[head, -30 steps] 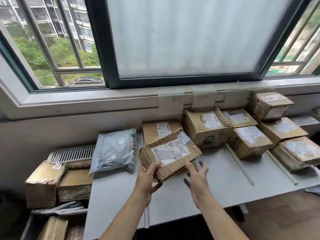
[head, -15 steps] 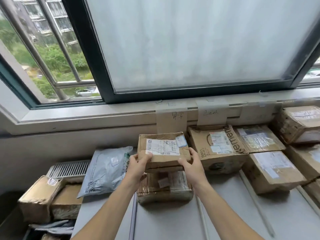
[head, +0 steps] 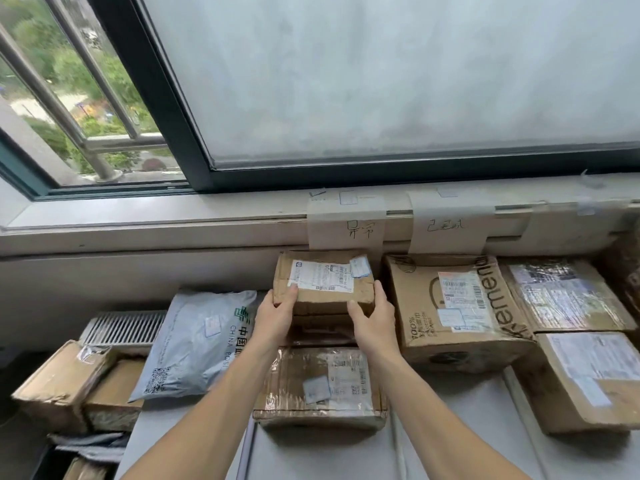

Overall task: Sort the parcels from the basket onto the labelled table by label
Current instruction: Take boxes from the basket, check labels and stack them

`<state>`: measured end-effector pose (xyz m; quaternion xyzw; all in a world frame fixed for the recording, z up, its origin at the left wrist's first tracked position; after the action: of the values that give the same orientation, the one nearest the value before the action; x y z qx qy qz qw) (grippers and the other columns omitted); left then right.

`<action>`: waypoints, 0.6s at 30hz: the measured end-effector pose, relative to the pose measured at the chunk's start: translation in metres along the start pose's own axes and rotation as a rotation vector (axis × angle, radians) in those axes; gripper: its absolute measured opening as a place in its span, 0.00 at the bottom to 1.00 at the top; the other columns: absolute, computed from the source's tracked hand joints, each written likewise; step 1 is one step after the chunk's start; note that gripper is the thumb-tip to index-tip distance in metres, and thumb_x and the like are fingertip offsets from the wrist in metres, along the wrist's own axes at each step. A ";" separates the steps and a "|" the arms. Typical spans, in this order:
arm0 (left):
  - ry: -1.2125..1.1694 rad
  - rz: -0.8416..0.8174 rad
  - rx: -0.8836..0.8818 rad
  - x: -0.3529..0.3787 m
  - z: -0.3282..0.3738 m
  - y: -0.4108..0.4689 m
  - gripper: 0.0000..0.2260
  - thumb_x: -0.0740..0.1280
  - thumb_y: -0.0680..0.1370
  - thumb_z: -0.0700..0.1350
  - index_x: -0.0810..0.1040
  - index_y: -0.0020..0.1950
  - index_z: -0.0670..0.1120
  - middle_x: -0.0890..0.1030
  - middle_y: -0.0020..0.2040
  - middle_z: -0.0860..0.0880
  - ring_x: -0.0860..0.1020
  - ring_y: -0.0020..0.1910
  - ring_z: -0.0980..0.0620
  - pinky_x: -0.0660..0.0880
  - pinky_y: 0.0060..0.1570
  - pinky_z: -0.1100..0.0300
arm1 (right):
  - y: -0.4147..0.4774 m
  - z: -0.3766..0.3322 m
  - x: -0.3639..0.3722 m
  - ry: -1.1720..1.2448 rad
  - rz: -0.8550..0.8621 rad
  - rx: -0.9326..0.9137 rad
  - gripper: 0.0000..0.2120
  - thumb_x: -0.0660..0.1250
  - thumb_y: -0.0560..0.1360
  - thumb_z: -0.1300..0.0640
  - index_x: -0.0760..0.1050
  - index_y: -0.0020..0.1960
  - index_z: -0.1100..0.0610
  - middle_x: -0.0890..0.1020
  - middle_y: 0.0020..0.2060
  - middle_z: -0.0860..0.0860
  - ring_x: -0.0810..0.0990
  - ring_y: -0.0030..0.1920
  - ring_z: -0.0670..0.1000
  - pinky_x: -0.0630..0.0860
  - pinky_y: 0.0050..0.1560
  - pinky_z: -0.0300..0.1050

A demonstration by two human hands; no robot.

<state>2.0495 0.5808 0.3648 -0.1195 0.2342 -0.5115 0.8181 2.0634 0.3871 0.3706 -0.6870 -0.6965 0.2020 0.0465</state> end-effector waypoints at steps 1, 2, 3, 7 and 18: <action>0.014 0.005 -0.006 0.003 0.000 0.003 0.27 0.64 0.83 0.59 0.69 0.77 0.45 0.75 0.65 0.53 0.73 0.64 0.52 0.68 0.63 0.57 | 0.004 0.000 0.001 -0.017 -0.001 -0.008 0.36 0.66 0.83 0.51 0.50 0.84 0.45 0.60 0.79 0.51 0.60 0.80 0.54 0.61 0.79 0.58; 0.030 0.016 -0.007 0.005 0.001 0.005 0.27 0.62 0.84 0.59 0.68 0.77 0.44 0.75 0.66 0.51 0.73 0.65 0.51 0.68 0.63 0.57 | 0.008 0.000 0.002 -0.030 -0.003 -0.016 0.36 0.66 0.83 0.51 0.49 0.84 0.46 0.60 0.79 0.51 0.60 0.80 0.54 0.60 0.79 0.58; 0.048 0.029 -0.011 0.006 0.001 0.008 0.28 0.62 0.84 0.59 0.67 0.78 0.43 0.75 0.69 0.50 0.73 0.67 0.49 0.68 0.64 0.56 | 0.010 0.001 0.003 -0.038 -0.006 -0.022 0.37 0.66 0.83 0.50 0.48 0.84 0.46 0.59 0.79 0.52 0.59 0.80 0.54 0.61 0.79 0.58; 0.086 0.070 -0.027 0.009 -0.002 0.017 0.28 0.61 0.84 0.59 0.65 0.79 0.43 0.74 0.74 0.46 0.72 0.72 0.46 0.67 0.71 0.51 | 0.013 0.005 0.006 -0.039 -0.018 -0.015 0.38 0.65 0.83 0.51 0.46 0.84 0.46 0.58 0.79 0.51 0.60 0.79 0.53 0.62 0.79 0.57; 0.275 -0.117 -0.050 -0.020 0.020 -0.007 0.38 0.55 0.83 0.67 0.46 0.85 0.48 0.53 0.85 0.48 0.53 0.83 0.45 0.52 0.80 0.48 | 0.001 -0.010 0.006 0.003 0.044 0.050 0.38 0.65 0.84 0.52 0.46 0.85 0.47 0.54 0.81 0.53 0.60 0.80 0.57 0.62 0.77 0.56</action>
<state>2.0465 0.5940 0.3902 -0.0818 0.3493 -0.5637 0.7440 2.0670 0.3954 0.3779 -0.7011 -0.6757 0.2195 0.0602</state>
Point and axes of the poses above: each hand's wrist, its own y-axis towards the middle knuckle, its own x-axis out of the palm, z = x × y, the point moved 2 cm from there along y, towards the middle knuckle
